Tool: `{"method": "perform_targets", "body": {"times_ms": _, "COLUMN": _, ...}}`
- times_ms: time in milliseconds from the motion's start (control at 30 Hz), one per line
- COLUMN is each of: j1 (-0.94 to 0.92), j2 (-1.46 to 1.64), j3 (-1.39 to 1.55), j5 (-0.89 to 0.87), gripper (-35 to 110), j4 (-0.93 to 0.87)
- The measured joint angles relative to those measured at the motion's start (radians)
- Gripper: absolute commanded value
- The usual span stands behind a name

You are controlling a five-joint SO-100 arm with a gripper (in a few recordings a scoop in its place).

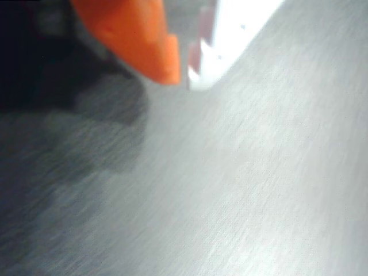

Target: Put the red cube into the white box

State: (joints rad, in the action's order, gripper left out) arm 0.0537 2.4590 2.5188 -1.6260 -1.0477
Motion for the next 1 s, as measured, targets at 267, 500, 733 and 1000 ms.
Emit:
{"method": "perform_targets", "body": {"times_ms": 267, "j1": -0.044, "j2": 0.077, "j3": 0.08, "j5": 0.055, "gripper": 0, "j4": -0.123}}
{"method": "perform_targets", "body": {"times_ms": 500, "j1": -0.057, "j2": 0.215, "j3": 0.221, "j5": 0.064, "gripper": 0, "j4": -0.16}}
{"method": "perform_targets", "body": {"times_ms": 733, "j1": -0.058, "j2": 0.69, "j3": 0.426, "j5": 0.095, "gripper": 0, "j4": -0.285}}
{"method": "perform_targets", "body": {"times_ms": 1000, "j1": -0.083, "j2": 0.739, "j3": 0.433, "j5": 0.094, "gripper": 0, "j4": -0.291}}
